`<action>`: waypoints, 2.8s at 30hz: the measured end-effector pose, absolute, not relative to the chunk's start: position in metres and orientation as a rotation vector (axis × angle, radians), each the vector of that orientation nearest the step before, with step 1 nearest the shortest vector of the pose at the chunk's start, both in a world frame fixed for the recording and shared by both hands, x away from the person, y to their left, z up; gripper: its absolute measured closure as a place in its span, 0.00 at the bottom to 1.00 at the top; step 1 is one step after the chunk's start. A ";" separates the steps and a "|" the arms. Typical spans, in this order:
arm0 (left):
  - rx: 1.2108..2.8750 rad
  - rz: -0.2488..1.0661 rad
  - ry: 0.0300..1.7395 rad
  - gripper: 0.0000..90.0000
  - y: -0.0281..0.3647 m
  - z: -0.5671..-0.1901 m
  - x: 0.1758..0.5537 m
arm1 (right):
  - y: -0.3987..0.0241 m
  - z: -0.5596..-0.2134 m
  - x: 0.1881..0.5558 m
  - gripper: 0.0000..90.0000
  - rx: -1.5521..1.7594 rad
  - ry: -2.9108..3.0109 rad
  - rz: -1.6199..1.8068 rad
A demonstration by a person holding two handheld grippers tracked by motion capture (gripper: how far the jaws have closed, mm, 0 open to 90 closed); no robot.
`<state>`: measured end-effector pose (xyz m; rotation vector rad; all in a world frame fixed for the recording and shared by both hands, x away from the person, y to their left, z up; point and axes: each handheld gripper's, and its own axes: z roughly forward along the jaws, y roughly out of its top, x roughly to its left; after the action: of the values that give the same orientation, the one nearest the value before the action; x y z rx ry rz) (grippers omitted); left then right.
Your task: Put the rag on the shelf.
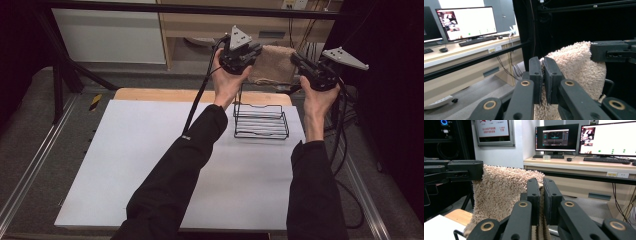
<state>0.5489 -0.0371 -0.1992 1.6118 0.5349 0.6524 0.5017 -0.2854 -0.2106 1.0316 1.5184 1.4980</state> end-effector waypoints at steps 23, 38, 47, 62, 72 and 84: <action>1.665 0.587 0.457 0.94 -0.029 -0.221 0.524 | -0.291 -0.230 0.484 0.93 1.026 1.566 1.502; 1.742 0.471 0.473 0.93 -0.026 -0.231 0.504 | -0.294 -0.235 0.459 0.92 1.050 1.650 1.477; 1.791 0.445 0.487 0.91 -0.026 -0.243 0.496 | -0.297 -0.247 0.448 0.92 1.041 1.714 1.464; 1.801 0.344 0.539 0.86 -0.022 -0.232 0.496 | -0.297 -0.259 0.447 0.92 1.026 1.760 1.442; 1.867 0.312 0.554 0.98 -0.029 -0.248 0.500 | -0.300 -0.265 0.446 0.86 1.031 1.780 1.431; 1.903 0.364 0.548 0.99 -0.033 -0.254 0.502 | -0.295 -0.248 0.438 0.75 0.997 1.755 1.480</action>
<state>0.5024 -0.0335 -0.2540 1.9032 0.5479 0.3638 0.4378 -0.2948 -0.2481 0.9974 1.7553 1.4798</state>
